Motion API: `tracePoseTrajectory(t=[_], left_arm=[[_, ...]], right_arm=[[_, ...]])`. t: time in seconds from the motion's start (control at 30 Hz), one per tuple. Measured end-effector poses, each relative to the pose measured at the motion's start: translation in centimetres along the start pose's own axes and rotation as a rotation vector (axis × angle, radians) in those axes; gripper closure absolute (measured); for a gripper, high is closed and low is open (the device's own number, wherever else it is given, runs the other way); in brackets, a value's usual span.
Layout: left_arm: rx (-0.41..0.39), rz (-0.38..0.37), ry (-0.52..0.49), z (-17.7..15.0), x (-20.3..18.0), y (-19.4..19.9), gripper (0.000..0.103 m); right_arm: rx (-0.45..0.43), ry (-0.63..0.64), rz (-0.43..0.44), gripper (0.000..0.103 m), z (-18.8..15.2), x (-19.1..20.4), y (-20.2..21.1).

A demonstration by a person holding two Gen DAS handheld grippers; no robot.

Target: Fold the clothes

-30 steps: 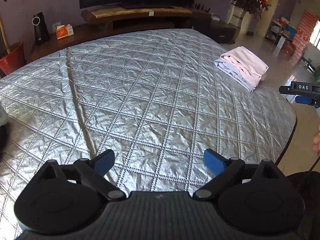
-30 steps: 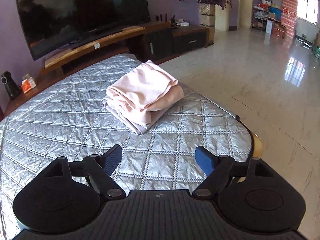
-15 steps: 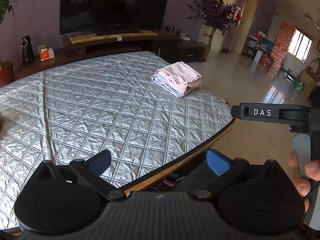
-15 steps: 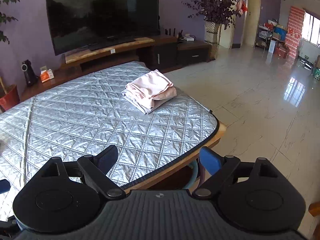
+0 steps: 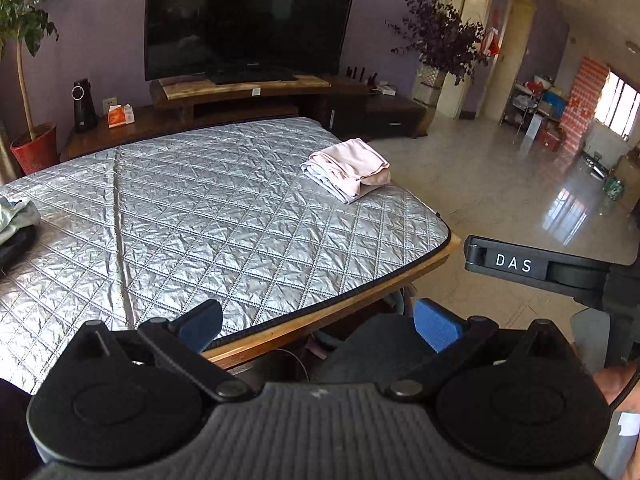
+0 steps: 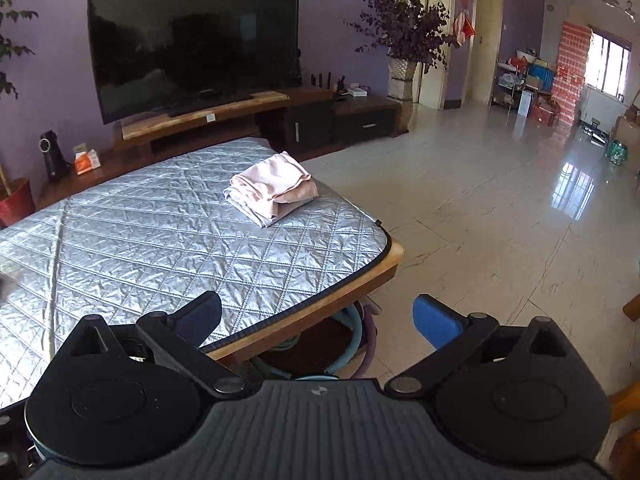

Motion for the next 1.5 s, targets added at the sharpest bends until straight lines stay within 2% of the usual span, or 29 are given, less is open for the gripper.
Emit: tracePoseTrajectory(t=[0.1,0.53,0.63,0.83,1.0,1.5], left_arm=[[0.003,0.03,-0.036,-0.9,-1.1,1.2,0.001],[-0.023,0.052,-0.08,-4.2,-4.1,6.0,0.001],[-0.042,0.05,-0.091,-4.8,-4.8,7.4,0.001],[-0.083,0.07,-0.138,-5.2,-5.9,10.0,0.001],[-0.095,0.078,-0.138,-4.8,-5.9,10.2,0.001],[-0.097,0.091,-0.168,-4.6,-6.4,10.0,0.001]], right_arm=[[0.001,0.004,0.012,0.0,-0.8,-0.2,1.3],[-0.038,-0.015,0.015,0.0,-3.6,-3.6,6.4],[-0.031,-0.036,0.028,0.0,-3.7,-4.0,7.3],[-0.097,-0.024,0.03,0.0,-2.9,-3.8,9.7],[-0.133,-0.01,0.023,0.0,-2.2,-3.6,10.5],[-0.117,0.001,0.03,0.0,-2.8,-3.0,10.0]])
Point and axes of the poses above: each gripper's, at about its wrist camera, not at the fingertips, and y roughly against the way its jaws point, x to its left, z to its top, the point moved 10 cm from there along -y, roughly the way its jaws point, and after that the axes turned 8 degrees about -z, right-handed, at the moved point
